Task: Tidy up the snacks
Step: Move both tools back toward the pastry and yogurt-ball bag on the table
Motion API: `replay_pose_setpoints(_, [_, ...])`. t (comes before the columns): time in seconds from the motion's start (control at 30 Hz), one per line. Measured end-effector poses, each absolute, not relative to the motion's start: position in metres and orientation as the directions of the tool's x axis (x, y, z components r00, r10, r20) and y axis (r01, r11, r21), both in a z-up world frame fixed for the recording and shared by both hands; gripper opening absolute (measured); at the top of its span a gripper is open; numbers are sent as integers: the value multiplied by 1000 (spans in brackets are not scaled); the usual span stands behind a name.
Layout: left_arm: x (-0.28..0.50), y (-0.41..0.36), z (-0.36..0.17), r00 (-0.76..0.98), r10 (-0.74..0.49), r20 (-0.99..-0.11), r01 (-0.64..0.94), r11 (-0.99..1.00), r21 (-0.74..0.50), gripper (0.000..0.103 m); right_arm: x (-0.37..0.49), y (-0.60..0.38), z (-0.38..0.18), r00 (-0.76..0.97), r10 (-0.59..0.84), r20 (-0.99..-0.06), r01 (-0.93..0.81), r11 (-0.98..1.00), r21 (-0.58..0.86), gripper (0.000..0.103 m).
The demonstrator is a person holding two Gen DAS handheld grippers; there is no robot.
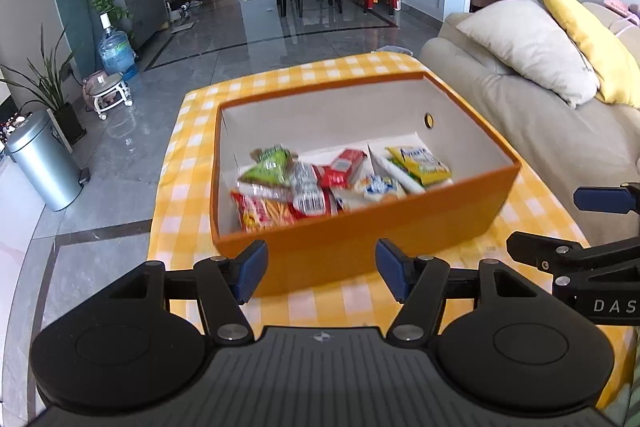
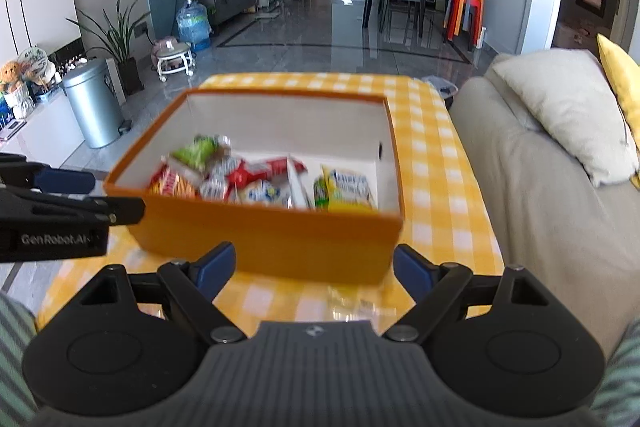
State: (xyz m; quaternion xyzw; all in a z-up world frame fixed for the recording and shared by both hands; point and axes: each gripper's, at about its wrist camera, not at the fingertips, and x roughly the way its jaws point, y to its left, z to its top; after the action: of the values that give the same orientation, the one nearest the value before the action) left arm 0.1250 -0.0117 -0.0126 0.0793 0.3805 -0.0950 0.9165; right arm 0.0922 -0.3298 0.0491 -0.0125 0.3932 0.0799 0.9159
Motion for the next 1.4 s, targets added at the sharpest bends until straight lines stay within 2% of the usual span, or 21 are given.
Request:
replay_pose_setpoints(0.17, [105,-13,-24,683,-95,-724,200,978,61,74,69,-337,37,654,118,-747,-136,990,38,84])
replay_pose_setpoints(0.23, [100,-14,-29,659,-104,-745,204,978,44,77,61,-340,31,646,118,-754,-127,991,46,87])
replay_pose_setpoints(0.43, [92,-11,-48,558,-118,-821,187,982,-14,77,45,-342,11,610,99,-786,-131,991,23,88])
replay_pose_setpoints(0.63, [85,-7,-65,511,-99,-854,153,988,-24,77,42,-338,-11,584,80,-808,-164,986,-21,88])
replay_pose_setpoints(1.1, [91,11,-85,487,-110,-866,63,994,-91,77,47,-338,-43,513,77,-855,-181,983,-20,88])
replay_pose_setpoints(1.3, [102,5,-89,485,-179,-856,50,983,-177,77,55,-338,-45,520,88,-850,-167,986,1,88])
replay_pose_setpoints(1.4, [108,-3,-91,493,-175,-852,66,984,-164,74,61,-340,-46,525,93,-846,-142,990,20,87])
